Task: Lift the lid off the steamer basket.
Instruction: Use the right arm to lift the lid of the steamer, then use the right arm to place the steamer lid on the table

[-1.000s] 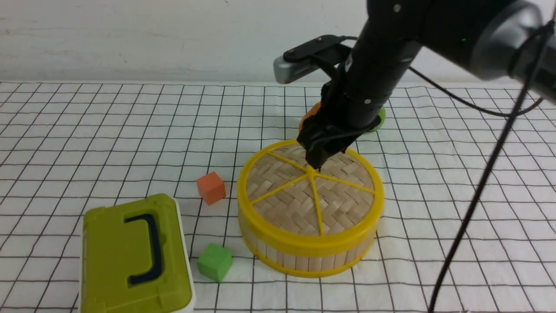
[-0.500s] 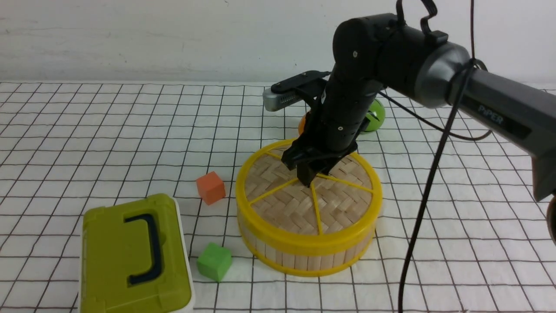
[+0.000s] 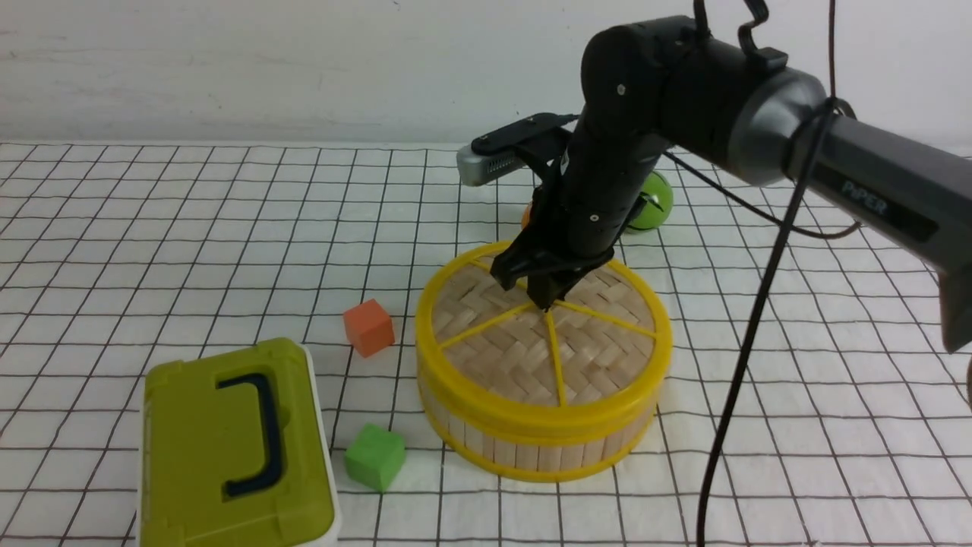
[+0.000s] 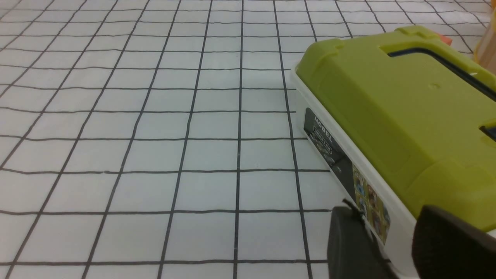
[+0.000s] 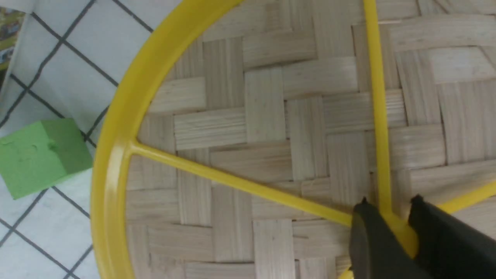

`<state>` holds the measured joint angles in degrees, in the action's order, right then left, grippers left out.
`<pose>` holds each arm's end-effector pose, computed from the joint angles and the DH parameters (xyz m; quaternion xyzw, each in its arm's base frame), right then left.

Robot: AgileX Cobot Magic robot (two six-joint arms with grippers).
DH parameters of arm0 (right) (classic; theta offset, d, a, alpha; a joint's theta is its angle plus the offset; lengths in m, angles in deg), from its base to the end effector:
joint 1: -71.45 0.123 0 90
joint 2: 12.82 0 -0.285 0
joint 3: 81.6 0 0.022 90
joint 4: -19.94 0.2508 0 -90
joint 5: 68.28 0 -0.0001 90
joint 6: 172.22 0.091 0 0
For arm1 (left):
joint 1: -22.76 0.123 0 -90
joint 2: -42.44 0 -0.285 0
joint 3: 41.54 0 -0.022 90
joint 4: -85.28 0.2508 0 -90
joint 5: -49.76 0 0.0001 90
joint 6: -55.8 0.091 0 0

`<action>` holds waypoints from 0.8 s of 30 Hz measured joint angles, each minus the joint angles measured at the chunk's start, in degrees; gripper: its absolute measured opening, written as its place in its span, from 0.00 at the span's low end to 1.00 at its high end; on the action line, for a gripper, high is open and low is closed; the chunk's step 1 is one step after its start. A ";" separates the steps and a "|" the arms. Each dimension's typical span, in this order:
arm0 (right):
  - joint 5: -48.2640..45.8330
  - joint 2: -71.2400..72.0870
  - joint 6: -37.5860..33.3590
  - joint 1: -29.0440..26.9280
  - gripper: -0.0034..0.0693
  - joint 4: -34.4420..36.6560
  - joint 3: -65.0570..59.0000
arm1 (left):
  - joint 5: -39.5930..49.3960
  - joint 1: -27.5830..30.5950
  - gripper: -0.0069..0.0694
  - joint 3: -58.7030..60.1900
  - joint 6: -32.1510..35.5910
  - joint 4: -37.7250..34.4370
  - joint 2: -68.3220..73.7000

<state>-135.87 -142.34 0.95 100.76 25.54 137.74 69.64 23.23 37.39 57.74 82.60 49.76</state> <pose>0.4028 0.2356 0.2802 -0.2949 0.9347 0.0845 0.1795 0.0535 -0.0010 0.1723 -0.0025 0.7992 -0.0069 0.6010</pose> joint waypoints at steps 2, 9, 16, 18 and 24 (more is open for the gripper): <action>-1.66 2.43 0.21 -0.13 0.20 -1.62 0.00 | 0.00 0.00 0.40 0.00 0.00 0.00 0.00; -3.66 13.43 0.35 -5.03 0.20 -3.24 -1.18 | 0.00 0.00 0.40 0.00 0.00 0.00 0.00; -2.79 22.97 1.43 -15.77 0.20 -3.93 -16.54 | 0.00 0.00 0.40 0.00 0.00 0.00 0.00; 1.68 25.55 1.69 -20.98 0.20 -3.88 -24.68 | 0.00 0.00 0.40 0.00 0.00 0.00 0.00; 14.12 24.99 1.69 -28.44 0.20 -1.01 -38.79 | 0.00 0.00 0.40 0.00 0.00 0.00 0.00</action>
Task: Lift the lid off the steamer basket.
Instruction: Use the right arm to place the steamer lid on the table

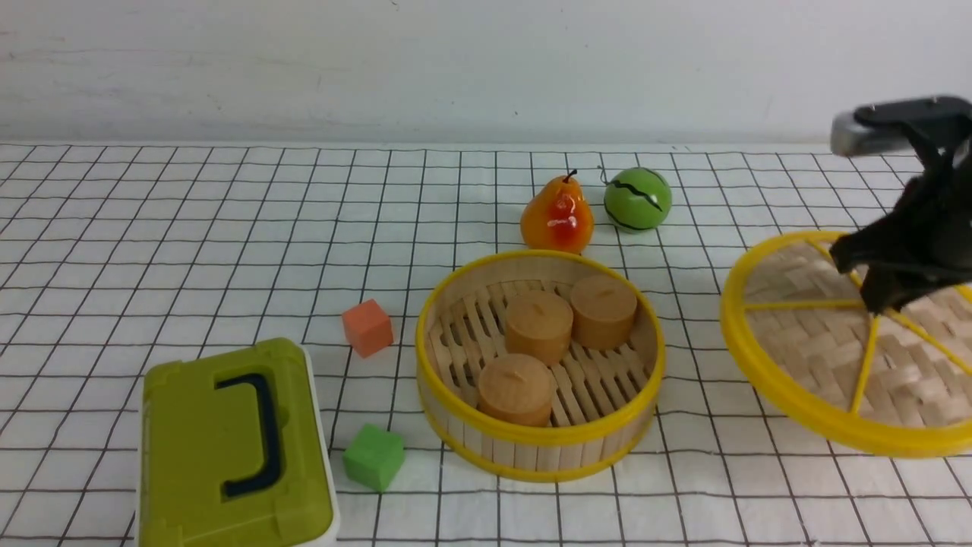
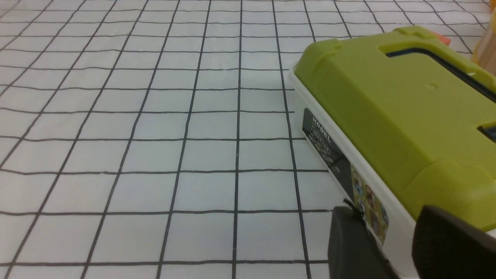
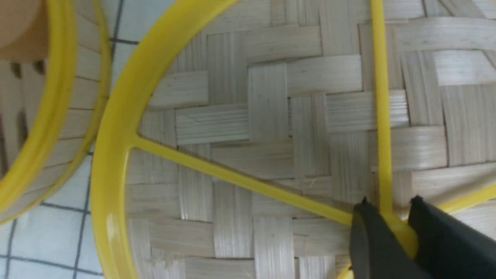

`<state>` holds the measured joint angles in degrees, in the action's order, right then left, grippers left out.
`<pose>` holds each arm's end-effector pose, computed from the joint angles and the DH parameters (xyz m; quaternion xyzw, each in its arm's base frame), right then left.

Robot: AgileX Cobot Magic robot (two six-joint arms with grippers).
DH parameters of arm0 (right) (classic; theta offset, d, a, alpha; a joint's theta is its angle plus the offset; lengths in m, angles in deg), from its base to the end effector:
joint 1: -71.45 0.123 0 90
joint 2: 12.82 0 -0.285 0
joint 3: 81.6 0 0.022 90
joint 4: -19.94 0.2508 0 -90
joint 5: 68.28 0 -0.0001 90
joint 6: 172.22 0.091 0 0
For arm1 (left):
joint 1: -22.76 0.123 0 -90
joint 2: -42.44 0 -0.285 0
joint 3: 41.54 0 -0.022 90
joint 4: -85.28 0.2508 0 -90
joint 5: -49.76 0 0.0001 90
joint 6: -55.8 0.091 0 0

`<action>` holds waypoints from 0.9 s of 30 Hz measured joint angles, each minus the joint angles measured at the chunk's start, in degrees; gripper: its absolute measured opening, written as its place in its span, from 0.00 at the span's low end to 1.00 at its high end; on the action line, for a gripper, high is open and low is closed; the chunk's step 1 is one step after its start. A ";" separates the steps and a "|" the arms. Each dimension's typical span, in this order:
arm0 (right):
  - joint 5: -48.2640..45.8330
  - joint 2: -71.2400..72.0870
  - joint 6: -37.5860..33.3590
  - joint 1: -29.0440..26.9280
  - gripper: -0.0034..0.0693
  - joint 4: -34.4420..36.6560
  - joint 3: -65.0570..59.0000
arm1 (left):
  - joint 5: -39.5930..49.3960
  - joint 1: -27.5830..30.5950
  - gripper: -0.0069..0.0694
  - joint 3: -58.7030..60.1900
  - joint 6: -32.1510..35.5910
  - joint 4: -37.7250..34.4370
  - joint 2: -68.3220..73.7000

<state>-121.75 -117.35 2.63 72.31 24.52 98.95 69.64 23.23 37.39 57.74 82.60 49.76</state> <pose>0.3549 0.0112 0.2758 -0.0343 0.9795 0.0288 0.1966 0.0535 -0.0010 0.1723 -0.0025 0.7992 -0.0069 0.6010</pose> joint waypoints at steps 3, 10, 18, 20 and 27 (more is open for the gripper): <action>4.92 -2.12 0.00 -1.06 0.20 0.43 -2.96 | 0.00 0.00 0.40 0.00 0.00 0.00 0.00; 12.55 -8.06 0.00 -1.66 0.20 0.81 -4.44 | 0.00 0.00 0.40 0.00 0.00 0.00 0.00; 13.35 -9.50 0.00 -1.66 0.31 1.11 -4.44 | 0.00 0.00 0.40 0.00 0.00 0.00 0.00; 12.32 -8.67 0.00 -1.66 0.40 1.78 -4.44 | 0.00 0.00 0.40 0.00 0.00 0.00 0.00; 10.39 3.96 -0.71 -1.66 0.46 6.05 -5.94 | 0.00 0.00 0.40 0.00 0.00 0.00 0.00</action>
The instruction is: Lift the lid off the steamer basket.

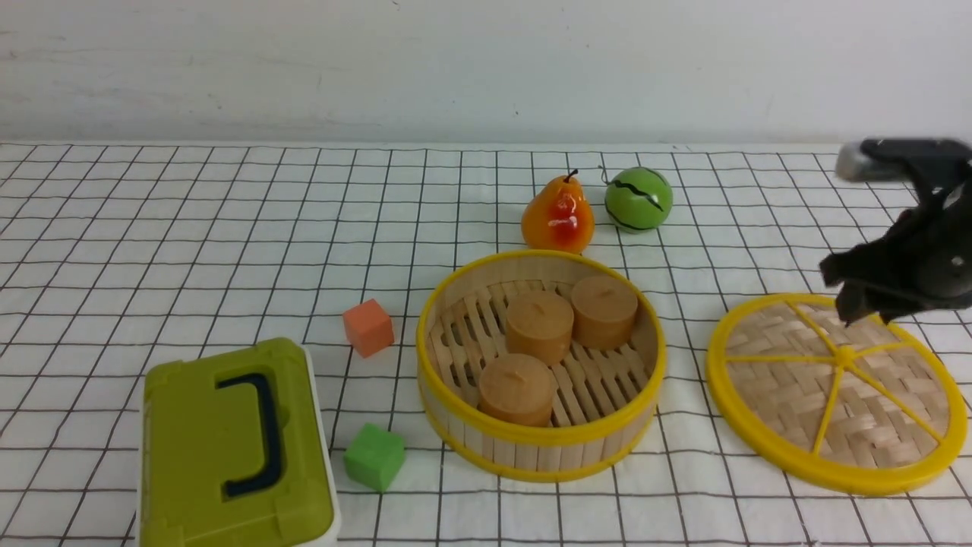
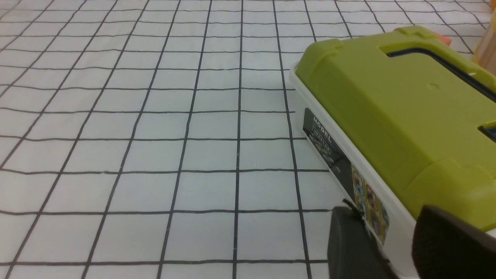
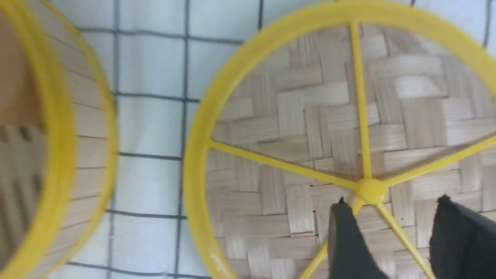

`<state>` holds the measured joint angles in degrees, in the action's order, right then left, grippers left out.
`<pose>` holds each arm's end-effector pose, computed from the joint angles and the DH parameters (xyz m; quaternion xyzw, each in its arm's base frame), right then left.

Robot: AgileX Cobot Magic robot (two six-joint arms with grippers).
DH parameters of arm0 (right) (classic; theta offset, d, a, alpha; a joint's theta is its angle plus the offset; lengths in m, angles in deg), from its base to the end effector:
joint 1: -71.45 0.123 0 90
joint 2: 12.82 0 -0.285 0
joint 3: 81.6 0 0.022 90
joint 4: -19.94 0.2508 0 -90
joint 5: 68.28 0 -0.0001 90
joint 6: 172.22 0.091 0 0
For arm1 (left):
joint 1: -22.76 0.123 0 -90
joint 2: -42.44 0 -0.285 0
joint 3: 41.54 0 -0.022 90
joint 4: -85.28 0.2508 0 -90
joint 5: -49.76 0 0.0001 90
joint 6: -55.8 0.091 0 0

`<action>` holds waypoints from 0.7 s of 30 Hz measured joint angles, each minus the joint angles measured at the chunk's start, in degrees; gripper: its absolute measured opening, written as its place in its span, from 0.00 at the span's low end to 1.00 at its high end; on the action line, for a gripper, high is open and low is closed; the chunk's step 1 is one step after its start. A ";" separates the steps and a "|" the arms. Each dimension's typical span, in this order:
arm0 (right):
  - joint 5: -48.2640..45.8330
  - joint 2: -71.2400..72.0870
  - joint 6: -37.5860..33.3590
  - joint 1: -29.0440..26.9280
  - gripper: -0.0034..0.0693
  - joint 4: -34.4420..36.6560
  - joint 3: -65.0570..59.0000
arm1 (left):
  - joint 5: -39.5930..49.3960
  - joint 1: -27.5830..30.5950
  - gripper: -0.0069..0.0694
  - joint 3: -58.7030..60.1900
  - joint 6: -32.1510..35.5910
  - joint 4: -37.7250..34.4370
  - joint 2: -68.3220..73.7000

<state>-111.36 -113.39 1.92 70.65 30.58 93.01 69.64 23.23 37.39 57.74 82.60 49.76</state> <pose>0.3466 0.0067 0.2783 0.0060 0.9608 0.0635 0.2699 0.0535 -0.0010 0.1723 -0.0025 0.7992 -0.0069 0.6010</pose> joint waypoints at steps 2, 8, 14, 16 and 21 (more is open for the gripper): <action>1.26 8.80 -1.35 0.00 0.38 1.43 -2.39 | 0.00 0.00 0.40 0.00 0.00 0.00 0.00; 4.92 31.02 -2.96 0.00 0.12 4.04 -13.08 | 0.00 0.00 0.40 0.00 0.00 0.00 0.00; 5.51 48.86 -3.37 0.00 0.02 5.43 -22.91 | 0.00 0.00 0.40 0.00 0.00 0.00 0.00; 5.56 51.55 -3.37 0.00 0.02 5.63 -24.50 | 0.00 0.00 0.40 0.00 0.00 0.00 0.00; 5.49 58.08 -3.37 0.00 0.02 5.77 -27.30 | 0.00 0.00 0.40 0.00 0.00 0.00 0.00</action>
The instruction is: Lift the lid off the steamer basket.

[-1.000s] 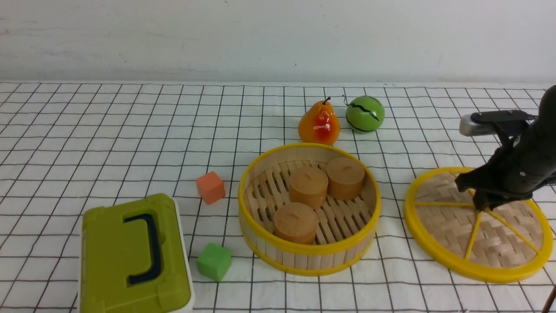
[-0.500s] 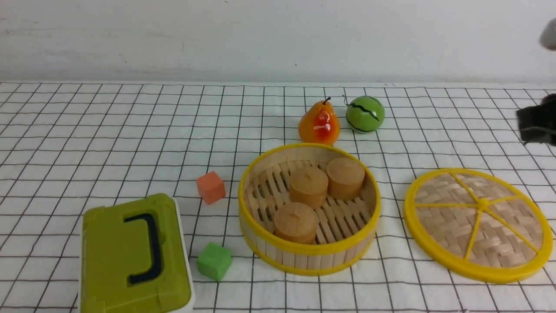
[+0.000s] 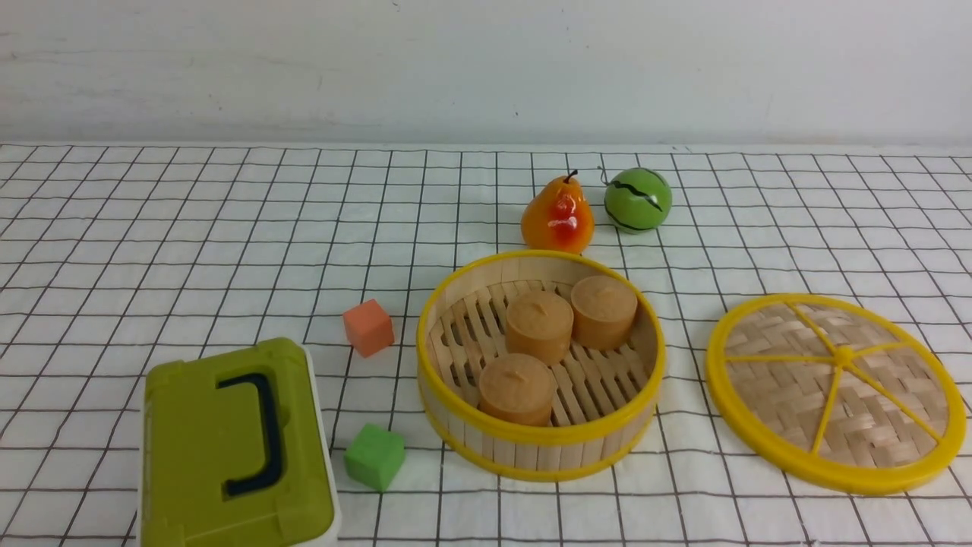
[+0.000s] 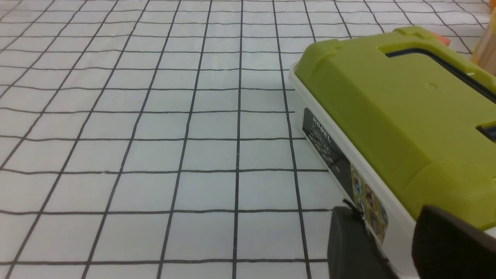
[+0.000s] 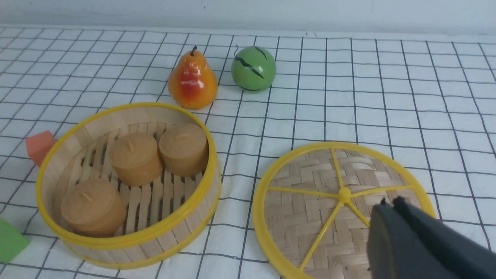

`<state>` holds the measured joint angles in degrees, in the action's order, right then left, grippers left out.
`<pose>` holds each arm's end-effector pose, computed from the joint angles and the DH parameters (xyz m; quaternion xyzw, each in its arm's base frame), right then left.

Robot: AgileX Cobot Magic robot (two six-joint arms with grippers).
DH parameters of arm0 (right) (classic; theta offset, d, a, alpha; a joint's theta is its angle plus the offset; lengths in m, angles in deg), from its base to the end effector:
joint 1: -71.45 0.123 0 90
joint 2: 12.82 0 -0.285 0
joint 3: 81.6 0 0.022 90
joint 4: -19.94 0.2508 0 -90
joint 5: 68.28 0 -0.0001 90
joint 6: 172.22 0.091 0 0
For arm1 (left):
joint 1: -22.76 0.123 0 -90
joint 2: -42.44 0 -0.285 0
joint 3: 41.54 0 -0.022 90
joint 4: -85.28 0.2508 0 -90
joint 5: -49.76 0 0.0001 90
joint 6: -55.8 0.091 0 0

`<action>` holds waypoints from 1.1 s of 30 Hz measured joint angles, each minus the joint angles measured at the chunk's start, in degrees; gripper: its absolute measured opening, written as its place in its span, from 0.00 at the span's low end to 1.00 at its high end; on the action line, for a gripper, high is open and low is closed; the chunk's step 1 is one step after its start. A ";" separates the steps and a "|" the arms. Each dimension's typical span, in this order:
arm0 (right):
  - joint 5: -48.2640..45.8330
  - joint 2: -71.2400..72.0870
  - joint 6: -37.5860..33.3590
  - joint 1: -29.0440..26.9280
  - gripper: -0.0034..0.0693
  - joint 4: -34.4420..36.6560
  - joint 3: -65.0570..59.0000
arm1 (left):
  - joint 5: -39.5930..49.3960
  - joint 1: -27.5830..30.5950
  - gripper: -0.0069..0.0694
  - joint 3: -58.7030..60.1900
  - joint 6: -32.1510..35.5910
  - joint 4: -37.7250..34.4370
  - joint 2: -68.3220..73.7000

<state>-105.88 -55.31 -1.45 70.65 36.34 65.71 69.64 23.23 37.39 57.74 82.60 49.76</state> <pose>0.1102 0.0142 0.3678 -0.0148 0.8255 0.0866 0.5576 0.0535 -0.0010 0.1723 -0.0025 0.7992 -0.0069 0.6010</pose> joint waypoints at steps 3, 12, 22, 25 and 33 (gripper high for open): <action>-1.09 2.65 0.00 0.00 0.02 0.46 -0.27 | 0.00 0.00 0.40 0.00 0.00 0.00 0.00; -1.17 4.38 0.00 0.00 0.02 -0.07 -0.27 | 0.00 0.00 0.40 0.00 0.00 0.00 0.00; 7.56 5.37 -0.19 0.00 0.02 -1.14 -5.25 | 0.00 0.00 0.40 0.00 0.00 0.00 0.00; 13.24 8.58 -0.19 0.00 0.02 -2.23 -9.99 | 0.00 0.00 0.40 0.00 0.00 0.00 0.00; 28.34 22.90 4.60 -1.44 0.02 -8.70 -31.00 | 0.00 0.00 0.40 0.00 0.00 0.00 0.00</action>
<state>-77.54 -32.41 3.15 69.21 27.64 34.71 69.64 23.23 37.39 57.74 82.60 49.76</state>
